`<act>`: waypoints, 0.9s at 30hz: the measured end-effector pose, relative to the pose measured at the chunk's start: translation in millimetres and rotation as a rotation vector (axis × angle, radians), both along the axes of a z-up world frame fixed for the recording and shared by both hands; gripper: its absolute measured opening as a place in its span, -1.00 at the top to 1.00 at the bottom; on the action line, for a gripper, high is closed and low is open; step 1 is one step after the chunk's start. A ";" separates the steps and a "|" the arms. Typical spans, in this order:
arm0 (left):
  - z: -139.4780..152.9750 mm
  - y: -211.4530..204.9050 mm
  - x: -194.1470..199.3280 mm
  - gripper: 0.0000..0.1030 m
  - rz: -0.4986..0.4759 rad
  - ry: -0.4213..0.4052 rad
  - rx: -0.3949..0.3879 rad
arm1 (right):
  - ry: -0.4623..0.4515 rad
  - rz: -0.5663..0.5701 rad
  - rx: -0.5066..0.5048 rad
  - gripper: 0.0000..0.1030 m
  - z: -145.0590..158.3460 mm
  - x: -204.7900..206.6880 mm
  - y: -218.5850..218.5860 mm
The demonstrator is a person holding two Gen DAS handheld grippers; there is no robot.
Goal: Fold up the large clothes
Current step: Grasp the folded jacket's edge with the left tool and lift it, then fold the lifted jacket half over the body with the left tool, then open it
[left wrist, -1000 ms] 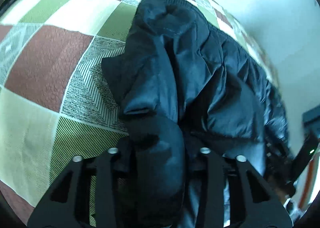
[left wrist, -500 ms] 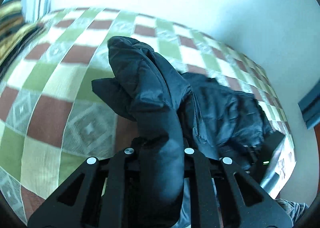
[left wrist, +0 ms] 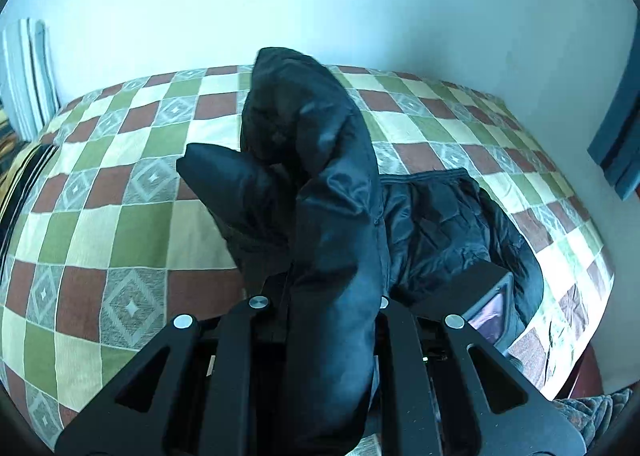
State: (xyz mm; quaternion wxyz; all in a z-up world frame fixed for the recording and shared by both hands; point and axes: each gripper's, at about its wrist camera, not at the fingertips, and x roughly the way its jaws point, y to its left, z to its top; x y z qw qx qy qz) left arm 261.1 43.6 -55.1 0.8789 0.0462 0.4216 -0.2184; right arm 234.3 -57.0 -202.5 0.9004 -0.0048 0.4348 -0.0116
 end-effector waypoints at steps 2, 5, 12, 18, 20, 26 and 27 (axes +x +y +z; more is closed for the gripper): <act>-0.5 -11.8 -2.3 0.71 -0.013 -0.007 0.026 | -0.005 0.008 0.001 -0.18 1.8 -1.0 -1.8; -0.5 -24.1 -5.7 0.71 -0.017 -0.019 0.059 | -0.010 0.016 0.026 -0.18 6.9 -6.0 -9.0; -6.0 -47.6 -8.1 0.71 0.005 -0.032 0.100 | -0.038 0.009 0.073 -0.18 26.5 -29.8 -40.7; -17.6 -75.7 -16.8 0.71 0.011 -0.044 0.146 | -0.070 -0.078 0.088 -0.18 45.1 -54.2 -97.5; -23.9 -91.0 -21.1 0.71 0.004 -0.045 0.161 | -0.071 -0.113 0.090 -0.18 47.7 -60.5 -116.5; -43.9 -131.5 -31.9 0.71 -0.034 -0.048 0.203 | -0.074 -0.196 0.065 -0.18 51.9 -77.1 -160.6; -47.1 -138.1 -34.6 0.71 -0.040 -0.048 0.210 | -0.072 -0.208 0.053 -0.18 51.1 -81.2 -166.8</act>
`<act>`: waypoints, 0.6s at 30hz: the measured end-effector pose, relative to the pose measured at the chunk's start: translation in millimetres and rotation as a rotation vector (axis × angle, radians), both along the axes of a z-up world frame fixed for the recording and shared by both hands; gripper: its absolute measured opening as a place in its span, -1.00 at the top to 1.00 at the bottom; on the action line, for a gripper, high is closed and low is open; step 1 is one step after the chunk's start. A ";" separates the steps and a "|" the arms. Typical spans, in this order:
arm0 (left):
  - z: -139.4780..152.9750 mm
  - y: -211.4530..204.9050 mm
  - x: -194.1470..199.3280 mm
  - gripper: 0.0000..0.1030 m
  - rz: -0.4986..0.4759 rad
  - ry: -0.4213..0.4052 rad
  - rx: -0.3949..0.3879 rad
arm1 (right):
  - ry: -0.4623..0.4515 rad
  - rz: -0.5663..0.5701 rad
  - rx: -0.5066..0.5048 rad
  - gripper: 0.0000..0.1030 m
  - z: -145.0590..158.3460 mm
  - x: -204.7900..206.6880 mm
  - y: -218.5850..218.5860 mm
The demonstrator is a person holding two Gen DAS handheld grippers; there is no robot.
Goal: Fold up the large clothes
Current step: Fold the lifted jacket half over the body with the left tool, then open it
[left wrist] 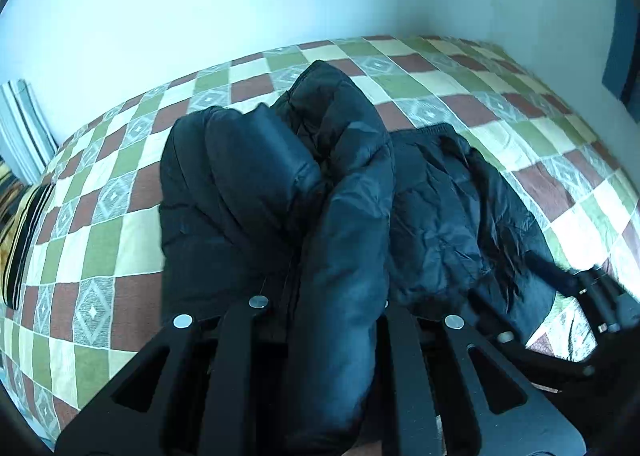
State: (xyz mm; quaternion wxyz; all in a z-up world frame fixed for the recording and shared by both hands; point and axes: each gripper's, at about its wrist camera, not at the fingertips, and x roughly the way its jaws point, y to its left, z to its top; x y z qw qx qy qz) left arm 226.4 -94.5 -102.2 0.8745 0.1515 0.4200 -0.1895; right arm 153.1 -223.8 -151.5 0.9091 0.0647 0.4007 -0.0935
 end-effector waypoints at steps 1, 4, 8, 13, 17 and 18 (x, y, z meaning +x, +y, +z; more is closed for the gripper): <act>-3.2 -6.2 -1.7 0.71 -0.004 0.002 0.004 | 0.008 -0.011 -0.011 -0.18 -1.3 -2.7 -5.9; -14.0 -24.9 -7.7 0.71 -0.022 0.003 0.027 | 0.047 -0.039 -0.038 -0.18 -8.9 -8.6 -20.1; -25.7 -46.5 -14.4 0.71 -0.043 0.005 0.051 | 0.095 -0.057 -0.035 -0.18 -26.1 -10.1 -32.2; -34.2 -61.4 -16.9 0.71 -0.044 0.000 0.072 | 0.123 -0.059 -0.019 -0.30 -39.4 -13.7 -31.7; -40.1 -71.5 -18.9 0.71 -0.043 -0.013 0.096 | 0.129 -0.059 0.008 -0.36 -48.1 -15.4 -41.3; -41.9 -74.0 -20.0 0.71 -0.043 -0.018 0.103 | 0.131 -0.058 0.014 -0.37 -50.4 -15.4 -42.5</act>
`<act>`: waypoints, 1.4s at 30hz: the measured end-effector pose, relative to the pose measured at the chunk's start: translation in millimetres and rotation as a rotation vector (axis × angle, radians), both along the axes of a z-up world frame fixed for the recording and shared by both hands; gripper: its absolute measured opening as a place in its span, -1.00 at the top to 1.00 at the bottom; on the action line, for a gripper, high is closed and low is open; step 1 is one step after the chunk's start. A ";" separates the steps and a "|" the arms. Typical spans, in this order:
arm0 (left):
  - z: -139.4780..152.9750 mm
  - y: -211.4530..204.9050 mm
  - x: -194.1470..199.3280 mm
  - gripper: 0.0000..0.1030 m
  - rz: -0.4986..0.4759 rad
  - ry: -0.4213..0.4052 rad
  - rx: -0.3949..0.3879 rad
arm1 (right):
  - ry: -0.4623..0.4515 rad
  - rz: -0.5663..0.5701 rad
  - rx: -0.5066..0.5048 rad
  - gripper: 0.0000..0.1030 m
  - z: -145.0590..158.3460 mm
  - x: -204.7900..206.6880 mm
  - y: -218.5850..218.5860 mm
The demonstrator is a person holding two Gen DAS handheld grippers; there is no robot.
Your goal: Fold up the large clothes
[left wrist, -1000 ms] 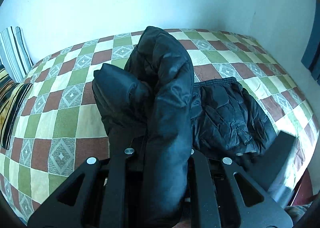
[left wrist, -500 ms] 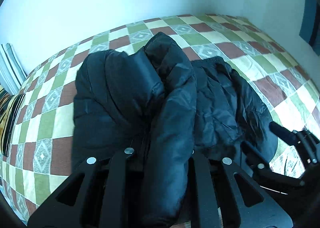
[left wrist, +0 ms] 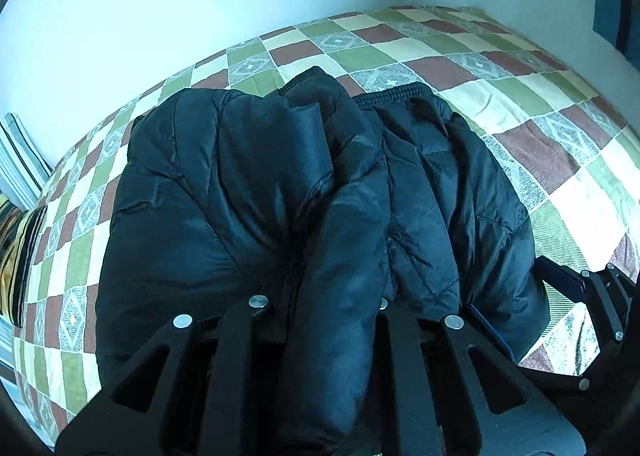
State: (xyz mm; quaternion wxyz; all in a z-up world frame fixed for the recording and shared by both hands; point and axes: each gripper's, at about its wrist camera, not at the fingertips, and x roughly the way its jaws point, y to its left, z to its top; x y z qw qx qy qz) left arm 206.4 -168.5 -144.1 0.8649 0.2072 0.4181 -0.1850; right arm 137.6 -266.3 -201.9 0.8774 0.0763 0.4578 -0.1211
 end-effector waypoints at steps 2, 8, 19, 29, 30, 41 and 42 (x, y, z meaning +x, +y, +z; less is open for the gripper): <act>-3.6 -4.3 -2.5 0.71 -0.003 -0.010 0.017 | 0.002 0.001 0.009 -0.38 -4.2 -0.6 -1.3; -9.4 -11.1 -5.8 0.72 0.001 -0.028 0.037 | 0.001 0.007 0.019 -0.39 -9.7 -0.6 -4.0; -6.4 -14.8 -11.0 0.71 0.009 -0.062 0.071 | 0.002 0.009 0.026 -0.40 -11.0 0.6 -6.2; 26.9 -5.4 -25.7 0.15 0.001 -0.083 -0.012 | 0.009 0.001 0.021 -0.47 -11.4 2.8 -9.3; 35.3 -0.6 -28.1 0.11 -0.001 -0.082 -0.039 | 0.010 0.001 0.017 -0.47 -11.0 3.2 -8.7; 101.7 95.5 -36.7 -0.18 0.116 -0.204 -0.128 | 0.017 -0.006 -0.020 -0.47 -3.2 4.1 -4.4; 100.5 104.0 -33.4 -0.18 0.134 -0.205 -0.123 | 0.019 -0.007 -0.024 -0.47 -1.3 4.2 -4.0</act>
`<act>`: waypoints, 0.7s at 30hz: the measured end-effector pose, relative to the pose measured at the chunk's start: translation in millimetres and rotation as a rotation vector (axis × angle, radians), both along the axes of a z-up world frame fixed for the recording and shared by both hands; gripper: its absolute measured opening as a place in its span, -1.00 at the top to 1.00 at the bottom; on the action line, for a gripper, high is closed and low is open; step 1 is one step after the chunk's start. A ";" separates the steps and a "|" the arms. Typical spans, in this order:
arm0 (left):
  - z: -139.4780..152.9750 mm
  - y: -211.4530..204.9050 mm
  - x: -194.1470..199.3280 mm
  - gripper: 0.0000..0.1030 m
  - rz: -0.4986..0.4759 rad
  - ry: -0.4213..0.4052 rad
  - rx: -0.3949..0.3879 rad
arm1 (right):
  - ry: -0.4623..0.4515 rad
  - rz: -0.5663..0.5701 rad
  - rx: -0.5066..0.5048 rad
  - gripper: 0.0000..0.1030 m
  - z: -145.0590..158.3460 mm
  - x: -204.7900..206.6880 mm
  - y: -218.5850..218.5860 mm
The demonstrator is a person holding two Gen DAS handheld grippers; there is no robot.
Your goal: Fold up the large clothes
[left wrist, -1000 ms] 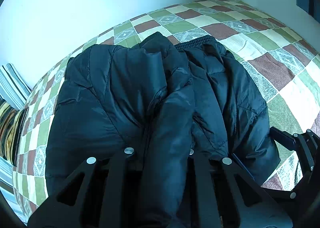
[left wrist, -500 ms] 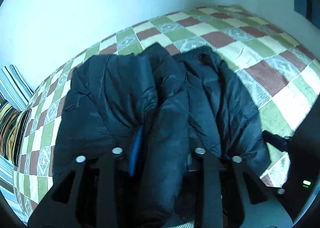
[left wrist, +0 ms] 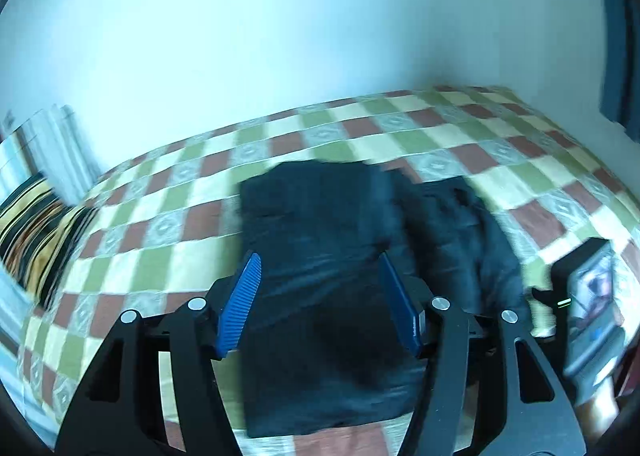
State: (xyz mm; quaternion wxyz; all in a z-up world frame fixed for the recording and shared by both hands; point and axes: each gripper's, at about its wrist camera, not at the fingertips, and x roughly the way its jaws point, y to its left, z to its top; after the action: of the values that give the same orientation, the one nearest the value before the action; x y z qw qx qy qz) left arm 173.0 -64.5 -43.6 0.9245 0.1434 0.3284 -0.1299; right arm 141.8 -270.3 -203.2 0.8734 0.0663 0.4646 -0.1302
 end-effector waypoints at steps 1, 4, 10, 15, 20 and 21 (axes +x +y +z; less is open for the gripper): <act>-2.4 9.6 4.5 -0.18 0.023 0.005 0.007 | 0.002 -0.002 -0.005 -0.47 2.6 0.2 0.5; -17.6 38.4 20.8 -0.18 0.091 0.049 0.025 | 0.003 -0.009 -0.022 -0.47 10.4 -0.9 1.7; -44.6 70.6 36.2 -0.18 0.172 0.091 0.050 | -0.022 -0.023 -0.050 -0.47 33.0 -5.6 -0.8; -60.3 83.7 44.2 -0.18 0.194 0.128 0.022 | -0.108 -0.024 -0.064 -0.47 76.8 -9.3 3.4; -68.0 87.5 50.6 -0.18 0.198 0.132 0.019 | -0.194 0.026 -0.063 -0.47 118.7 -1.5 23.6; -68.7 88.1 51.7 -0.18 0.199 0.132 0.019 | -0.206 0.042 -0.061 -0.47 125.2 1.4 29.9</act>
State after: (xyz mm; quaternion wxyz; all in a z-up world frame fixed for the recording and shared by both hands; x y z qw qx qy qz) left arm 224.8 23.6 -112.3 0.9078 0.1097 0.4025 -0.0434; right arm 143.2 -240.4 -78.0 0.9207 0.0430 0.3695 -0.1184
